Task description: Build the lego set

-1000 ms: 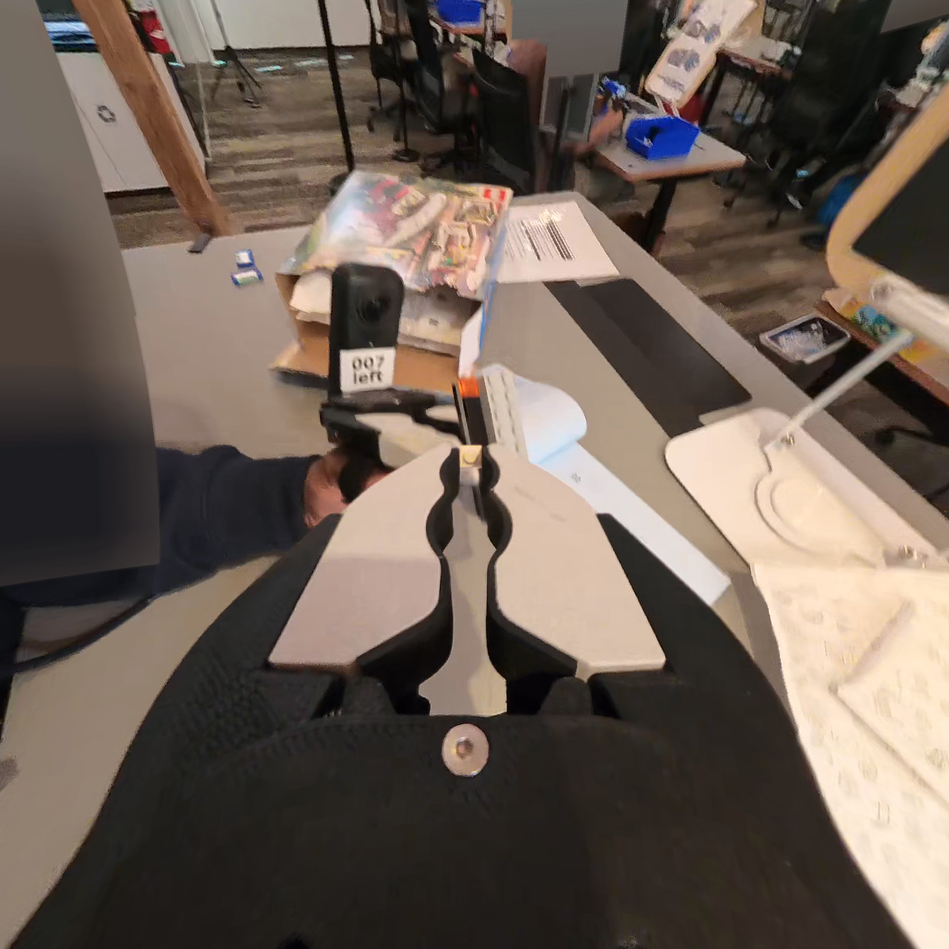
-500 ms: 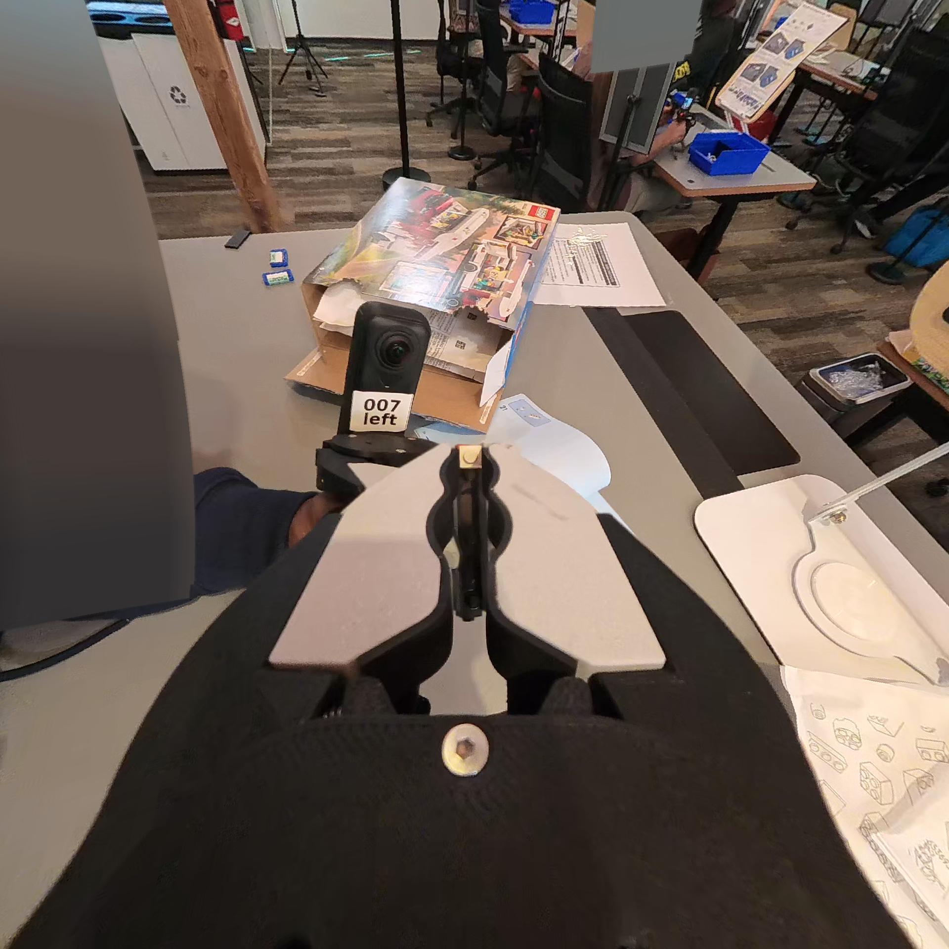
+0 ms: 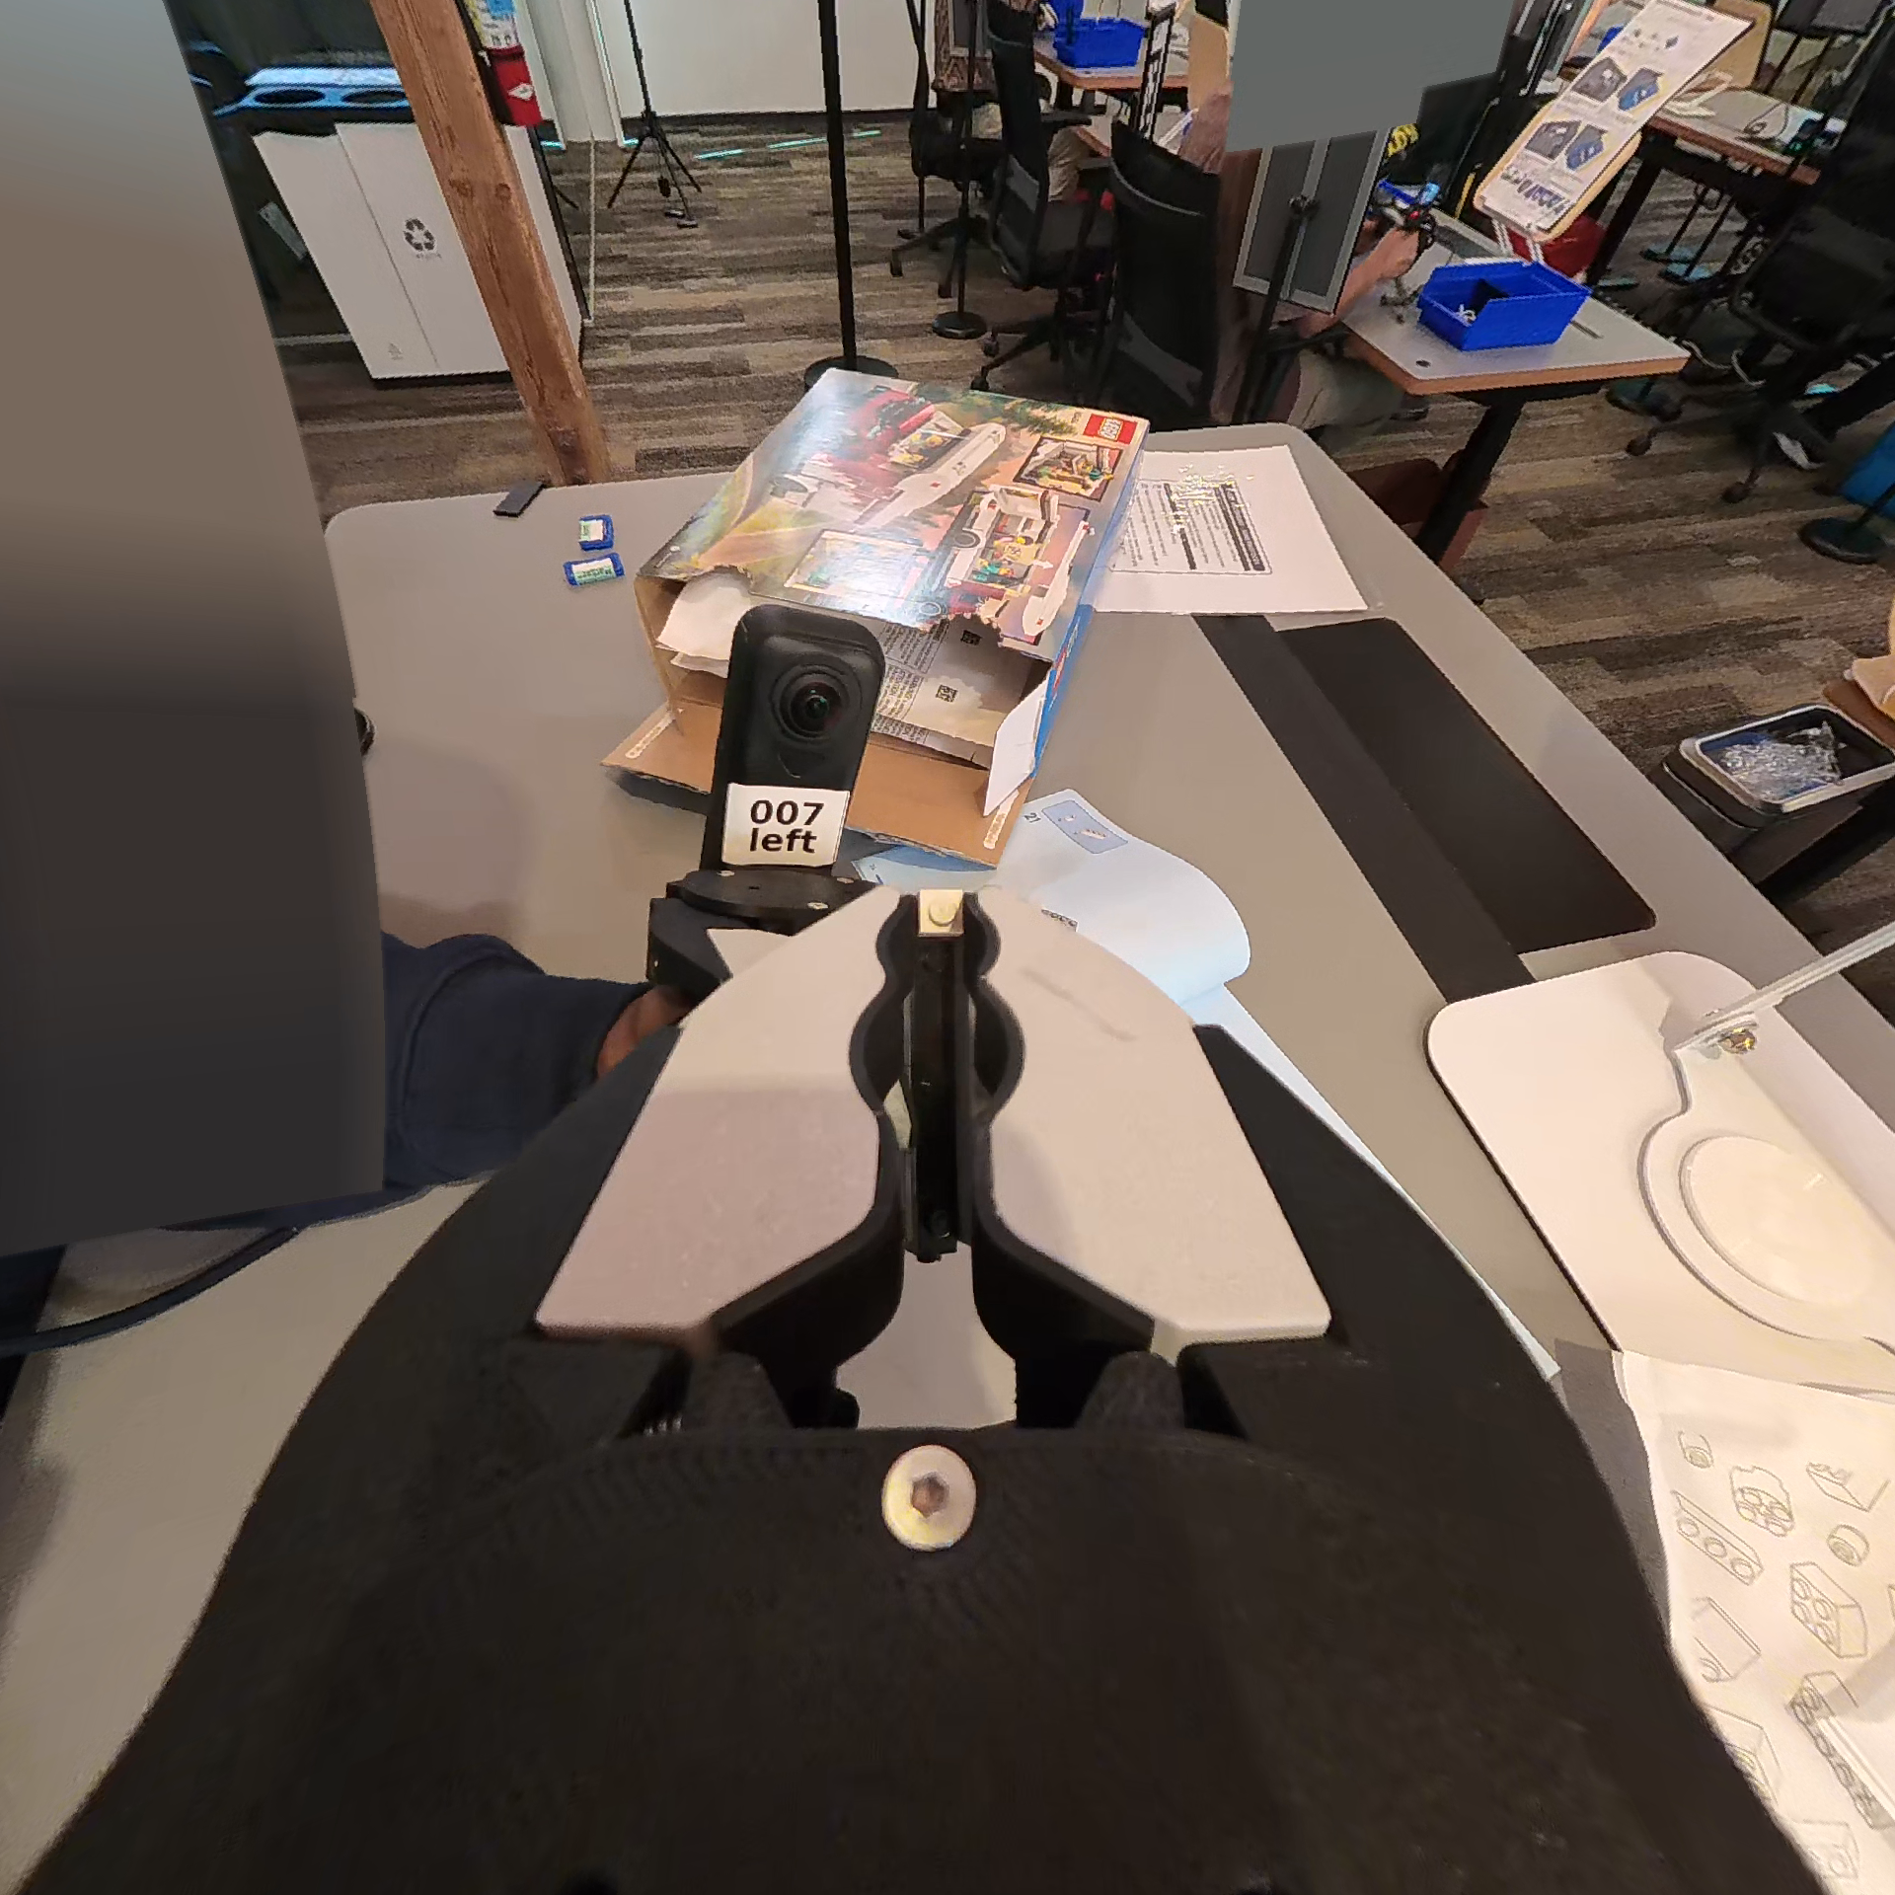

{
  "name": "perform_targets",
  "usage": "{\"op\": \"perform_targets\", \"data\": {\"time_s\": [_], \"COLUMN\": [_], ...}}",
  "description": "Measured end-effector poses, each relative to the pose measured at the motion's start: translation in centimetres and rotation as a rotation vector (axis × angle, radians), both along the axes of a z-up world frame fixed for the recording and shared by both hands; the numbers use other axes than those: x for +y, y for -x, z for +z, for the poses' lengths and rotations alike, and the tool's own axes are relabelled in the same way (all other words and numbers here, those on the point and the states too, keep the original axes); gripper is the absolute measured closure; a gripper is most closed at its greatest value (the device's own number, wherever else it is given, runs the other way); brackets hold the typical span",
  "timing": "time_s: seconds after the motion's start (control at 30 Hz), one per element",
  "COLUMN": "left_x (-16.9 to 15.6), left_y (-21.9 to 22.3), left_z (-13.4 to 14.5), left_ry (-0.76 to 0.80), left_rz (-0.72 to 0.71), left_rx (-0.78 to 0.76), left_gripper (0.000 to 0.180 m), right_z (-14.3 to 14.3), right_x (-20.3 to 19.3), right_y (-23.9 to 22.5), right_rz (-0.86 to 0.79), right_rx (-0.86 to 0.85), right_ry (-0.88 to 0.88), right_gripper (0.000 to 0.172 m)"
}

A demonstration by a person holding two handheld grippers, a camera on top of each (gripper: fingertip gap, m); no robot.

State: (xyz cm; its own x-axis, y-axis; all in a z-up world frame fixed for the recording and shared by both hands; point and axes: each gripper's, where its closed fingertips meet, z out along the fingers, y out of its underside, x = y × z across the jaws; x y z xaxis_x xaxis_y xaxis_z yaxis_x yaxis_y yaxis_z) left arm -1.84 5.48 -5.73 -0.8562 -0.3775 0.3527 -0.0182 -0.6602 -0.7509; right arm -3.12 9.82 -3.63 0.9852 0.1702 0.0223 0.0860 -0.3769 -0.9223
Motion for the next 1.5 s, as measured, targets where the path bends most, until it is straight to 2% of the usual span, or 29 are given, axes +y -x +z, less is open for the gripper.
{"op": "perform_targets", "data": {"time_s": [0.6, 0.77, 0.97, 1.17, 1.3, 1.4, 1.5], "left_x": [0.1, 0.3, 0.9, 2.3, 2.7, 2.4, 2.0], "left_y": [0.0, -0.2, -0.7, -1.0, -0.9, -0.7, -0.5], "left_z": [0.1, 0.1, 0.0, -0.2, -0.1, 0.2, 0.5], "left_ry": [0.044, 0.067, 0.137, 0.180, 0.203, 0.220, 0.229], "left_rz": [-0.027, -0.014, 0.008, 0.039, 0.030, 0.009, -0.015], "left_rx": [0.012, 0.020, 0.050, 0.071, 0.061, 0.038, 0.012], "left_gripper": [0.164, 0.163, 0.163, 0.163, 0.163, 0.164, 0.164], "right_z": [-0.2, 0.0, -0.4, 0.5, -0.9, -1.9, -1.1], "right_x": [0.2, 0.3, 0.6, -1.5, -4.2, -4.5, -3.8], "right_y": [-0.4, -0.6, -0.9, -5.2, -7.4, -5.7, -3.7], "right_rz": [-0.023, -0.056, -0.103, -0.278, -0.418, -0.359, -0.271], "right_rx": [0.001, -0.028, -0.111, 0.021, 0.135, 0.126, 0.031], "right_ry": [-0.005, -0.010, -0.005, -0.116, -0.149, -0.122, -0.120], "right_gripper": [0.157, 0.150, 0.149, 0.150, 0.152, 0.152, 0.153]}}
